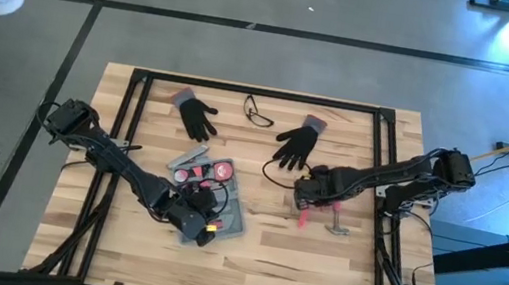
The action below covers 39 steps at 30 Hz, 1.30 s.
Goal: Prefit tool cases
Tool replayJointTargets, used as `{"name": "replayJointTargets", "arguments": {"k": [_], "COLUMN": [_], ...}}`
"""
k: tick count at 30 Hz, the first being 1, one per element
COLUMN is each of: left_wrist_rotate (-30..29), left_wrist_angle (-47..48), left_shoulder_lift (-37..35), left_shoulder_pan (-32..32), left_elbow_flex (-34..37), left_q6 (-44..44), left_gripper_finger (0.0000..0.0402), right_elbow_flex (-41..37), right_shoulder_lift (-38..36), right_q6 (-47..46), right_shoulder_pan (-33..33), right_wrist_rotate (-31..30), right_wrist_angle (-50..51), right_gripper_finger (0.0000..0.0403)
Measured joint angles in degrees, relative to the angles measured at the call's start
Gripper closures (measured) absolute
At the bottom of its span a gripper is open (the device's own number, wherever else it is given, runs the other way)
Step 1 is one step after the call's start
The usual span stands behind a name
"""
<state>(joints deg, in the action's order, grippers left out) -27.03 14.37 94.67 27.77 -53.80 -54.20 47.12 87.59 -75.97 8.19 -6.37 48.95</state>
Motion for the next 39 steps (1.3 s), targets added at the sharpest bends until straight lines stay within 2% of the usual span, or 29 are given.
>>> {"name": "replayJointTargets", "arguments": {"k": [11, 16, 19, 23, 25, 29, 34, 39], "left_wrist_rotate": [0.0, 0.0, -1.0, -6.7, -6.9, -6.4, -7.9, -7.6], "left_wrist_angle": [0.0, 0.0, 0.2, 0.7, 2.5, 13.6, 30.2, 41.5], "left_shoulder_lift": [0.0, -0.2, -3.2, -10.1, -13.6, -19.7, -25.1, -25.6], "left_shoulder_pan": [-0.1, -0.1, -0.1, -0.3, -0.7, -1.3, -1.7, -1.7], "left_elbow_flex": [0.0, 0.0, 0.0, 0.0, 0.0, -0.1, -0.1, 0.0], "left_q6": [0.2, 0.7, 1.8, 3.7, 7.6, 11.7, 7.8, 1.9], "left_gripper_finger": [0.0401, 0.0401, 0.0401, 0.0401, 0.0401, 0.0401, 0.0402, 0.0402], "right_elbow_flex": [-0.1, 0.6, 2.4, 4.8, 5.4, 5.6, 5.6, 5.6], "right_shoulder_lift": [0.0, -0.9, -3.6, -8.2, -11.1, -13.5, -11.7, -6.1], "right_q6": [1.7, 0.7, -0.3, 1.1, 4.6, 11.4, 14.4, 16.4], "right_shoulder_pan": [0.0, 0.0, 0.1, 0.0, 0.1, 1.8, 3.0, 3.1], "right_wrist_rotate": [0.2, -3.9, -7.0, -9.7, -8.8, -6.5, -6.0, -2.0], "right_wrist_angle": [0.6, 2.1, 6.3, 7.4, 1.9, -15.3, -31.2, -45.8], "right_gripper_finger": [0.0403, 0.0403, 0.0403, 0.0403, 0.0403, 0.0403, 0.0403, 0.0403]}}
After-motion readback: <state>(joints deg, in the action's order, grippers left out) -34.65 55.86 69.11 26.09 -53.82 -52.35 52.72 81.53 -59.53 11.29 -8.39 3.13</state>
